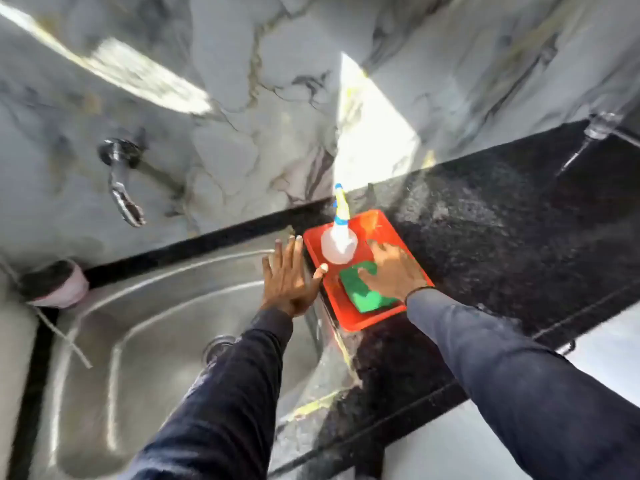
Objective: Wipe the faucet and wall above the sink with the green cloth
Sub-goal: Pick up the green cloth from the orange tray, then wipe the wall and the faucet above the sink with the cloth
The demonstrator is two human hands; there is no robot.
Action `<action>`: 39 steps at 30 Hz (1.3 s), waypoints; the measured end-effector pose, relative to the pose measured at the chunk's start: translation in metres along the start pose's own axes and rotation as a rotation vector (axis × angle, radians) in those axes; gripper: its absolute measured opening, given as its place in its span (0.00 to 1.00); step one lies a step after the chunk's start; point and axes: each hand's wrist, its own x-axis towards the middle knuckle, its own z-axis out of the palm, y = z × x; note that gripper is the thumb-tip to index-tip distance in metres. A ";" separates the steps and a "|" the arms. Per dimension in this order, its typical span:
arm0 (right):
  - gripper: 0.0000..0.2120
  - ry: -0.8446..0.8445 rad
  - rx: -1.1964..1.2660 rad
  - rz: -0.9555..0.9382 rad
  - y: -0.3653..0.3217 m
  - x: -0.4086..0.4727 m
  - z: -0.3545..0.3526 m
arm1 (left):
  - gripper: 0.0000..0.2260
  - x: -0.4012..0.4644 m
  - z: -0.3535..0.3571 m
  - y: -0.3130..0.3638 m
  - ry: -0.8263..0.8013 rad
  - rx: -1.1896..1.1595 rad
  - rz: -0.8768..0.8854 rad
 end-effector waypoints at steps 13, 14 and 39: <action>0.35 -0.398 0.340 0.320 0.064 0.064 0.064 | 0.26 0.044 0.102 0.105 -0.221 0.161 -0.108; 0.36 -0.415 0.387 0.358 0.065 0.065 0.065 | 0.28 0.045 0.103 0.108 -0.221 0.084 -0.139; 0.29 -0.443 1.322 0.093 -0.203 0.059 -0.109 | 0.24 0.007 -0.177 -0.086 0.361 -1.037 -0.182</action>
